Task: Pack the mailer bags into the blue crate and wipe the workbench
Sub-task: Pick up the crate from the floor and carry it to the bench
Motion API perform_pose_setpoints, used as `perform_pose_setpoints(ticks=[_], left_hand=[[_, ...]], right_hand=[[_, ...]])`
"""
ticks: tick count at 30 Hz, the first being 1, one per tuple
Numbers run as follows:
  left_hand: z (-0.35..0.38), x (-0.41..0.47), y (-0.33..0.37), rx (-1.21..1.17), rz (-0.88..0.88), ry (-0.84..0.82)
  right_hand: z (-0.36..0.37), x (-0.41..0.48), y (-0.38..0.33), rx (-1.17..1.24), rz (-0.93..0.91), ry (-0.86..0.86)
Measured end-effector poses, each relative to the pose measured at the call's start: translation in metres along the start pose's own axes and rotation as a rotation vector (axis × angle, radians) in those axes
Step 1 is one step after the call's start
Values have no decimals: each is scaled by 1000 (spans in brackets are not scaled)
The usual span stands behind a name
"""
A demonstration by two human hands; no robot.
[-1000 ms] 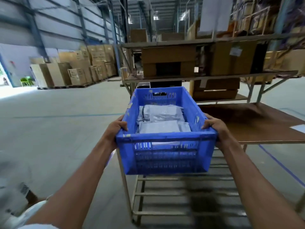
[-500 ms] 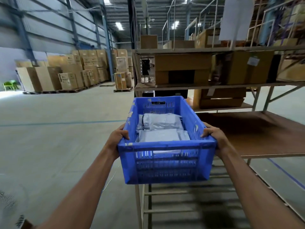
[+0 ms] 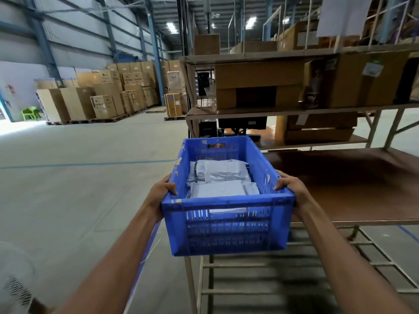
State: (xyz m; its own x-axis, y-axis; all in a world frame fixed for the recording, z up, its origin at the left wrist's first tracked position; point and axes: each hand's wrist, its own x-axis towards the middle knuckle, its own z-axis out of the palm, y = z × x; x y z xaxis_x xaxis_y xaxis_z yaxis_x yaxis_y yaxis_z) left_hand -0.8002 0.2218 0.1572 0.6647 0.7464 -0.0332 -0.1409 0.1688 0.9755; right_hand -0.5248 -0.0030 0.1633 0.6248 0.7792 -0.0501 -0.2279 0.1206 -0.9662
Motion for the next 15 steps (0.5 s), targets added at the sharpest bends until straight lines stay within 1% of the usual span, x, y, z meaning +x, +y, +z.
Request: perform_pose_setpoints(ticks=[5,15], left_hand=[[-9,22,-18,14,-33,48],[-16,79,-59,45,-122,109]], right_hand=[[-3,29,19,25,46,-10],[-16,86,60,0,96,64]])
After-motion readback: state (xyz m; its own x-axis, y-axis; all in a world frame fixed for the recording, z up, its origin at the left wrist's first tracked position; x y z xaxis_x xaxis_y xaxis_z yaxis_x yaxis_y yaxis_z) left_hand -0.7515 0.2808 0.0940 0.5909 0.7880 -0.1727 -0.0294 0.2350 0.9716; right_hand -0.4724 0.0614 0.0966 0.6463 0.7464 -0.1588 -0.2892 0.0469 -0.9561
